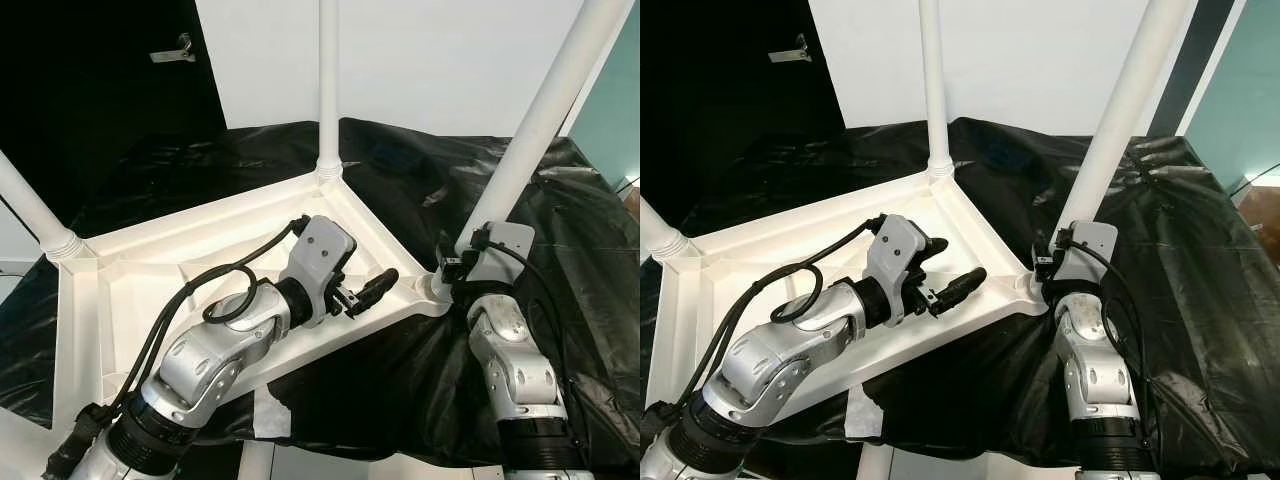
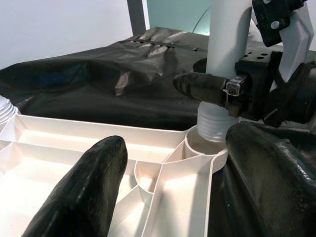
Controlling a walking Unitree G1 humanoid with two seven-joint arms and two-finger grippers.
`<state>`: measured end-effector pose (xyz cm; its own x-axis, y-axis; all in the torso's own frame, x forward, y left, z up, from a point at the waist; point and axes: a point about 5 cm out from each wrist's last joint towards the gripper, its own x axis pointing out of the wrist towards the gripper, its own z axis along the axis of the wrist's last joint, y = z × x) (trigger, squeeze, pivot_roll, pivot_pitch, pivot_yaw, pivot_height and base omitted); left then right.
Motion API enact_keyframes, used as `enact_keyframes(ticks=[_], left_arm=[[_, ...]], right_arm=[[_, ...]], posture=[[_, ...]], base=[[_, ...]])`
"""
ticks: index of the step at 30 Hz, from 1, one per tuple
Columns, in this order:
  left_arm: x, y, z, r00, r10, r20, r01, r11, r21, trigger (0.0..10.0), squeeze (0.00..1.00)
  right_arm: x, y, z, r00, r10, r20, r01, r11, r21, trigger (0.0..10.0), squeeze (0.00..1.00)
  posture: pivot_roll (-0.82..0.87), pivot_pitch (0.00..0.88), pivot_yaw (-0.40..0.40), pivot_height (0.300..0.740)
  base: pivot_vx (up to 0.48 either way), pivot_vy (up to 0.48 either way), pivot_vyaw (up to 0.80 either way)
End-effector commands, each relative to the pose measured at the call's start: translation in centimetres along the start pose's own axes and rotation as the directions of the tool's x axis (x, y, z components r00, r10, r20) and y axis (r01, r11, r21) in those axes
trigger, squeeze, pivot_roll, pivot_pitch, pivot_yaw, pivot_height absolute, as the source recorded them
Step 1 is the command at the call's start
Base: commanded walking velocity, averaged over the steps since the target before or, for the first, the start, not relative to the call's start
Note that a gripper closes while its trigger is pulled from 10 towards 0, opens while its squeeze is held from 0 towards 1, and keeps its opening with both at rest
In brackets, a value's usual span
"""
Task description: Building children table
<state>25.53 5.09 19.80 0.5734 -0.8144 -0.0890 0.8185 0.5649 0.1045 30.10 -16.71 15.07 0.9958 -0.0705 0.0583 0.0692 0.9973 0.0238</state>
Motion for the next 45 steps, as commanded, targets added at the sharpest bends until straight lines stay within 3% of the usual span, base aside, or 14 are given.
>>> enact_keyframes(ticks=[1, 8, 13, 21, 24, 28, 31, 32, 36, 45], left_arm=[[0.0, -0.9, 0.3, 0.987, -0.163, -0.003, 0.163, 0.986, 0.019, 10.0, 0.0], [-0.1, -0.6, 0.5, 0.989, -0.147, 0.003, 0.147, 0.989, 0.025, 10.0, 0.0], [-0.1, -0.6, 0.6, 0.99, -0.143, 0.008, 0.143, 0.989, 0.025, 10.0, 0.0], [-0.1, -0.7, 0.7, 0.989, -0.147, 0.013, 0.147, 0.989, 0.026, 10.0, 0.0], [0.0, -0.6, 0.8, 0.989, -0.147, 0.018, 0.147, 0.989, 0.027, 10.0, 0.0], [-0.1, -0.6, 0.9, 0.989, -0.149, 0.02, 0.149, 0.989, 0.028, 10.0, 0.0], [-0.1, -0.6, 1.0, 0.988, -0.151, 0.021, 0.15, 0.988, 0.029, 10.0, 0.0], [-0.2, -0.6, 1.0, 0.988, -0.153, 0.021, 0.153, 0.988, 0.03, 10.0, 0.0], [-0.2, -0.5, 1.0, 0.988, -0.153, 0.019, 0.152, 0.988, 0.033, 10.0, 0.0], [-0.5, -0.4, 1.2, 0.988, -0.15, 0.02, 0.15, 0.988, 0.037, 10.0, 0.0]], right_arm=[[0.1, 0.4, -1.1, 0.998, 0.023, -0.059, -0.022, 1.0, 0.012, 10.0, 0.0], [0.2, 2.6, -1.5, 0.985, 0.15, -0.081, -0.152, 0.988, -0.016, 10.0, 0.0], [0.2, 2.8, -1.7, 0.983, 0.161, -0.088, -0.163, 0.986, -0.017, 10.0, 0.0], [0.2, 1.2, -2.3, 0.99, 0.085, -0.116, -0.081, 0.996, 0.035, 10.0, 0.0], [0.2, -0.4, -3.1, 0.987, -0.013, -0.16, 0.033, 0.992, 0.121, 10.0, 0.0], [0.3, -1.0, -3.2, 0.986, -0.038, -0.165, 0.06, 0.99, 0.129, 10.0, 0.0], [0.4, -1.3, -3.1, 0.987, -0.047, -0.157, 0.065, 0.992, 0.107, 10.0, 0.0], [0.3, -1.1, -3.4, 0.988, -0.029, -0.149, 0.034, 0.999, 0.034, 10.0, 0.0], [-0.1, -0.7, -4.3, 0.986, -0.001, -0.166, -0.005, 0.999, -0.034, 10.0, 0.0], [-1.7, 0.1, -6.4, 0.974, 0.085, -0.21, -0.109, 0.988, -0.106, 10.0, 0.0]], posture=[[-0.03, 0.009, 0.031, 0.74], [-0.02, 0.005, 0.022, 0.74], [-0.03, 0.007, 0.021, 0.74], [-0.03, 0.009, 0.019, 0.74], [-0.03, 0.009, 0.021, 0.74], [-0.04, 0.008, 0.023, 0.74], [-0.04, 0.009, 0.025, 0.74], [-0.03, 0.009, 0.024, 0.74], [-0.03, 0.008, 0.024, 0.74], [-0.02, 0.009, 0.027, 0.74]], base=[[0.0, 0.0, 0.0], [0.0, 0.0, 0.0], [0.0, 0.0, 0.0], [0.0, 0.0, 0.0], [0.0, 0.0, 0.0], [0.0, 0.0, 0.0], [0.0, 0.0, 0.0], [0.0, 0.0, 0.0], [0.0, 0.0, 0.0], [0.0, 0.0, 0.0]])
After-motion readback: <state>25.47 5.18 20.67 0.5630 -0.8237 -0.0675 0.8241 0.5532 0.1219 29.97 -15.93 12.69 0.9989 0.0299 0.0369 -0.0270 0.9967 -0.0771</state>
